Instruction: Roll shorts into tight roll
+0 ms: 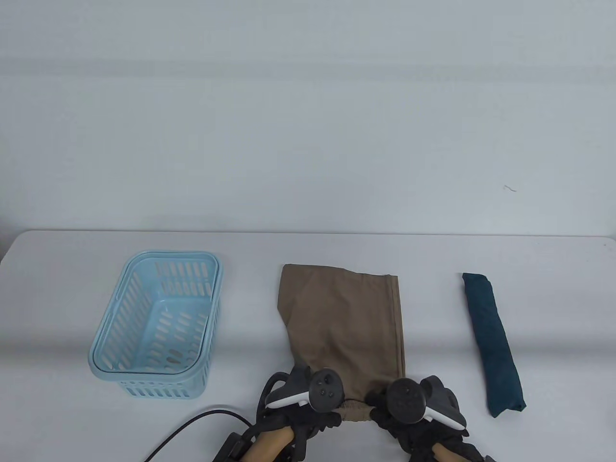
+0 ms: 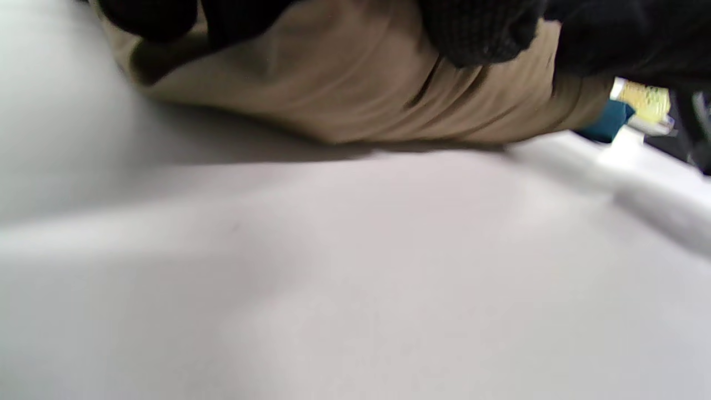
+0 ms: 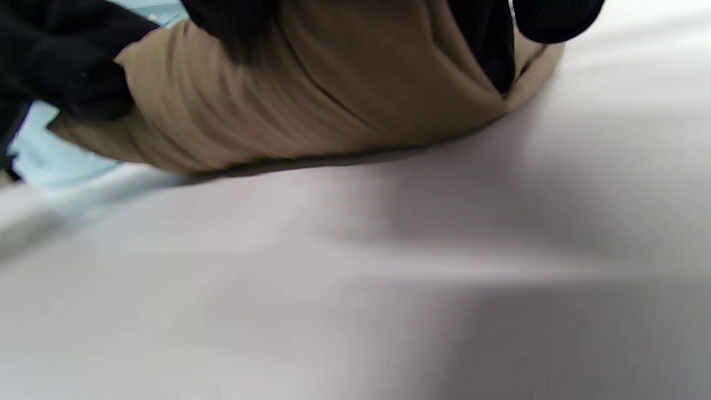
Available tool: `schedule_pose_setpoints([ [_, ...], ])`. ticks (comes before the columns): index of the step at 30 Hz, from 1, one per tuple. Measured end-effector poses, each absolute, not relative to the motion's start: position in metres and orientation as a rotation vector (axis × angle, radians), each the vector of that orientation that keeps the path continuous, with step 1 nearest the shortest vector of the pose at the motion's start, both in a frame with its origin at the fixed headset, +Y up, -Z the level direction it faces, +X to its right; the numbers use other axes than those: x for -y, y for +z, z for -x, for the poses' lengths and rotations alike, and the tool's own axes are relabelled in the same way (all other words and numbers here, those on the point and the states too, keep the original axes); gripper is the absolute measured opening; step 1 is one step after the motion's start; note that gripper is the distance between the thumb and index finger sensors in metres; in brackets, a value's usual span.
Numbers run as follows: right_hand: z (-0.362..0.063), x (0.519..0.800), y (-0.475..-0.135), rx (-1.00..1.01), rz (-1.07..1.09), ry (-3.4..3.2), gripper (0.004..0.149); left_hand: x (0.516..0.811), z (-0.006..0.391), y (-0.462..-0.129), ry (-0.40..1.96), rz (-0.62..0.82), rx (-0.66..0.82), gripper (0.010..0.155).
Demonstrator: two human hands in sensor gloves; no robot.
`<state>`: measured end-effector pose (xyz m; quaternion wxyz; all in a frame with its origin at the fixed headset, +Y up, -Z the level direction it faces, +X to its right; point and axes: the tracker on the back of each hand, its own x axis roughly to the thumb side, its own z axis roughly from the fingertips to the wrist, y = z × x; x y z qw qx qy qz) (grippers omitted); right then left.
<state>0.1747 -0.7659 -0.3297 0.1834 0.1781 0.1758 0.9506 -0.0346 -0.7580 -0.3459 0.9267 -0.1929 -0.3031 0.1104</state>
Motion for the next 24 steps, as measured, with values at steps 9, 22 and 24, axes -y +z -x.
schedule_pose_setpoints([
  [9,-0.173,0.774,-0.332,-0.516,-0.371,2.785,0.05,0.767,0.025,-0.343,0.215,0.325,0.626,0.057],
  [22,-0.176,0.753,-0.325,-0.103,-0.491,3.009,0.051,0.763,0.013,-0.322,-0.155,0.347,0.775,0.073],
  [24,-0.178,0.748,-0.322,-0.161,-0.567,2.942,0.053,0.768,0.013,-0.321,-0.137,0.355,0.771,0.076],
])
